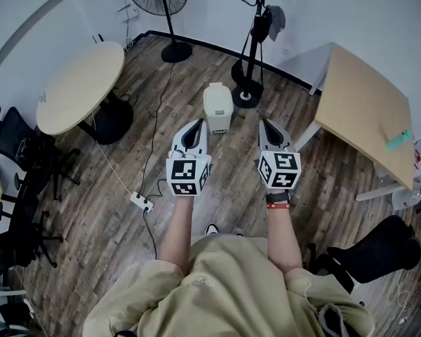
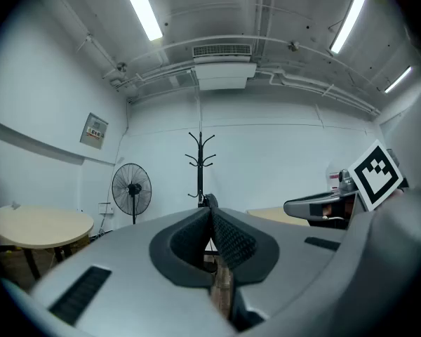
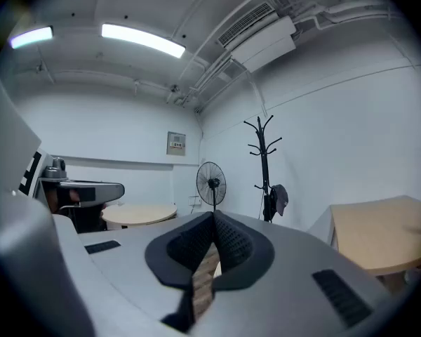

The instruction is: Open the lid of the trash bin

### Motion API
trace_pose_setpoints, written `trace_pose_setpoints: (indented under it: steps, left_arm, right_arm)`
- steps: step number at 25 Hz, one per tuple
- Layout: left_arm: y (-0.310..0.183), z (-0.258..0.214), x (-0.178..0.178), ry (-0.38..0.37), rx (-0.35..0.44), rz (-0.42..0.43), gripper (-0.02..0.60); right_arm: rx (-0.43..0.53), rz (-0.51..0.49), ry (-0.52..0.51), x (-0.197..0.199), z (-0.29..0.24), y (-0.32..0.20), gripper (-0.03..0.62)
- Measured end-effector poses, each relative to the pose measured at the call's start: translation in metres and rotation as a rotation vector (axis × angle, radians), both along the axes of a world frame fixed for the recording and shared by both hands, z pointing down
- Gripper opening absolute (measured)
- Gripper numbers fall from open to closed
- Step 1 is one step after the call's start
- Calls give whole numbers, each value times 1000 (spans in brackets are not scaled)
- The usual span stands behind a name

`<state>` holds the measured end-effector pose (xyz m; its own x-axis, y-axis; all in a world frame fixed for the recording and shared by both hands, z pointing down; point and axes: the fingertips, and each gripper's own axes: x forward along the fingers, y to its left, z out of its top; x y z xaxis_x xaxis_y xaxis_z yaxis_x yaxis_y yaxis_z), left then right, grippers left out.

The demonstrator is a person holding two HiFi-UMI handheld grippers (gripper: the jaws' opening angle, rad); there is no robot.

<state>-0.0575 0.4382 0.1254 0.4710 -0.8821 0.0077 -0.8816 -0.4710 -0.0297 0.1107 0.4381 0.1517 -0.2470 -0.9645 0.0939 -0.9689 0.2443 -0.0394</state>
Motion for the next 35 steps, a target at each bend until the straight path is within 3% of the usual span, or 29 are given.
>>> trace_pose_setpoints:
  steps: [22,35]
  left_arm:
    - [-2,21,-50,22,-19,55,23]
    - [-55,35,-44,33,-33,62,23]
  right_arm:
    - [-16,2,-65,-69,18,1,15]
    - [-32,-19,-72,-73,33,-56,15]
